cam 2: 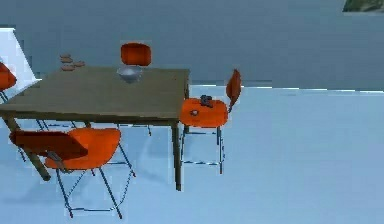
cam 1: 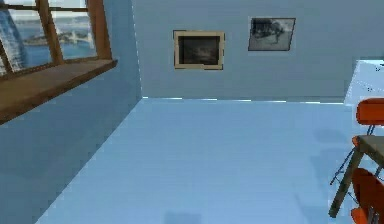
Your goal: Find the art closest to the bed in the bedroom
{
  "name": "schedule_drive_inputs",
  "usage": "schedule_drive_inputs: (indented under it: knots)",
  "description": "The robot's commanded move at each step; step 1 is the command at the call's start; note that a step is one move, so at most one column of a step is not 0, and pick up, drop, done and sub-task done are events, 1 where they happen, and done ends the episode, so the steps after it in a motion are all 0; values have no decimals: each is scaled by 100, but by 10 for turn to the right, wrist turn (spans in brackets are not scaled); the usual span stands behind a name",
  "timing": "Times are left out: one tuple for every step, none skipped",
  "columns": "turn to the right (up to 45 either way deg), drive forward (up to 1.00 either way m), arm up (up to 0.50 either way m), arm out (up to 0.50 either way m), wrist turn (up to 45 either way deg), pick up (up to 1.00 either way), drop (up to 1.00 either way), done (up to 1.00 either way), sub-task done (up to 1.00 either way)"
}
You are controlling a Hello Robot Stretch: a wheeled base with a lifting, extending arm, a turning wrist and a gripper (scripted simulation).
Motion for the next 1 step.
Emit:
schedule_drive_inputs:
  knots:
    - [-30,0,0,0,0,0,0,0,0]
